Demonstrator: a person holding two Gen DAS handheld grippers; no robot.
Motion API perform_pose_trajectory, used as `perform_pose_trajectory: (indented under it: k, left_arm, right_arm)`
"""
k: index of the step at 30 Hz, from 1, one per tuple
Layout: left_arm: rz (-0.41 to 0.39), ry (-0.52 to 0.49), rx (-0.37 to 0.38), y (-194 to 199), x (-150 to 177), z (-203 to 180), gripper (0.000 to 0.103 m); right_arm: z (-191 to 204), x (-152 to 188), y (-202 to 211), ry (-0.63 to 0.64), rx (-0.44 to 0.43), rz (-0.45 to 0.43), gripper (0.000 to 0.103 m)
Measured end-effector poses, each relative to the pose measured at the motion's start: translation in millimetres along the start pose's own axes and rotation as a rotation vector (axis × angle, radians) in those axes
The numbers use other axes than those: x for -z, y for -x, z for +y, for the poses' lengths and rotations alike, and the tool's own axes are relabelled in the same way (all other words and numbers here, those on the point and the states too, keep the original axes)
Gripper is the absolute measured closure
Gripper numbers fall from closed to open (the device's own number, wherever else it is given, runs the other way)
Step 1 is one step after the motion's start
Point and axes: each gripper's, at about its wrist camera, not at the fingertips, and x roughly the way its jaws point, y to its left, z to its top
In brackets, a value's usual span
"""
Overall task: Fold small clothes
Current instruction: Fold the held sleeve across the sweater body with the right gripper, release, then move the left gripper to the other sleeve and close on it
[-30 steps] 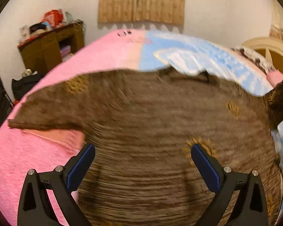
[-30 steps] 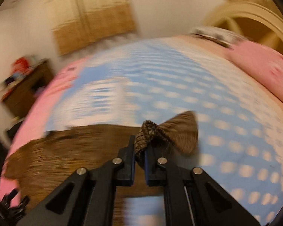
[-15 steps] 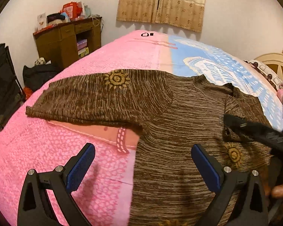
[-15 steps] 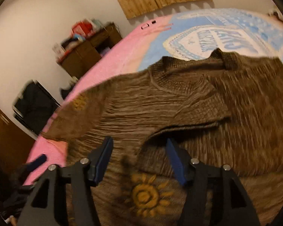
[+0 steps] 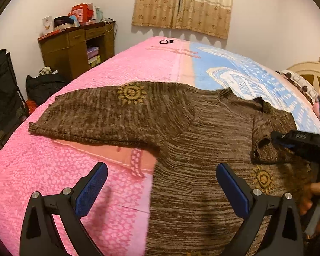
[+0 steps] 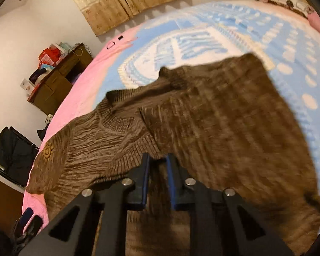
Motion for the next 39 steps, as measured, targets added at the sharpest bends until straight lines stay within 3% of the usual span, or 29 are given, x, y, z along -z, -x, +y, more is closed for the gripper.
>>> perform_pose_trajectory:
  k: [2,6,7,9,10,11,13,18,22,26,29,31,33,35,39]
  left_arm:
    - [-0.001,0.0,-0.018,-0.7,-0.5,5.1,0.001]
    - [0.011,0.025,-0.036,-3.6,-3.1,17.6,0.001]
    - [0.009,0.027,-0.041,-2.7,-3.8,20.4,0.001]
    - [0.0,0.034,-0.056,0.9,-5.1,29.9,0.001]
    - [-0.007,0.042,-0.067,3.1,-5.5,38.0,0.001]
    - [-0.011,0.048,-0.079,4.0,-6.0,44.4,0.001]
    - [-0.016,0.07,-0.113,4.1,-6.4,60.1,0.001]
    - [-0.007,0.162,-0.214,0.3,-4.9,110.6,0.001]
    - [0.006,0.316,-0.278,6.7,-6.3,162.8,0.001]
    - [-0.01,0.431,-0.283,12.1,-20.9,203.9,0.001]
    - [-0.026,0.486,-0.223,5.1,-36.8,218.9,0.001]
    - [-0.003,0.494,-0.218,-8.3,-44.6,218.3,0.001]
    - [0.061,0.519,-0.233,-26.7,-46.2,216.8,0.001]
    - [0.109,0.538,-0.195,-41.8,-40.2,210.4,0.001]
    - [0.095,0.452,-0.297,-50.0,-38.5,191.8,0.002]
  right_arm:
    - [16.0,1.2,-2.3,0.038,0.009,-0.01,0.082]
    - [58.0,-12.6,-19.7,0.092,-0.056,0.059,0.082]
    - [64.3,-18.7,-24.4,0.103,-0.111,0.065,0.082]
    - [67.3,-31.4,-26.5,0.072,-0.305,0.058,0.082]
    - [62.7,-34.8,-23.4,0.039,-0.378,0.044,0.078]
    - [56.4,-36.5,-16.0,0.007,-0.415,0.016,0.065]
    - [51.6,-31.2,-1.7,0.03,-0.323,-0.034,0.053]
    - [63.5,13.4,3.1,0.235,-0.12,-0.006,0.053]
    - [69.1,36.3,-5.2,0.315,-0.05,-0.002,0.052]
    - [82.0,33.4,16.2,0.338,-0.08,-0.043,0.051]
    - [97.9,44.5,50.7,0.405,-0.1,-0.16,0.035]
    - [105.0,56.7,65.0,0.427,-0.103,-0.202,0.035]
    - [108.1,65.6,69.1,0.43,-0.126,-0.188,0.035]
    - [108.7,71.8,66.7,0.426,-0.143,-0.155,0.035]
    - [104.0,77.1,64.8,0.417,-0.124,-0.126,0.035]
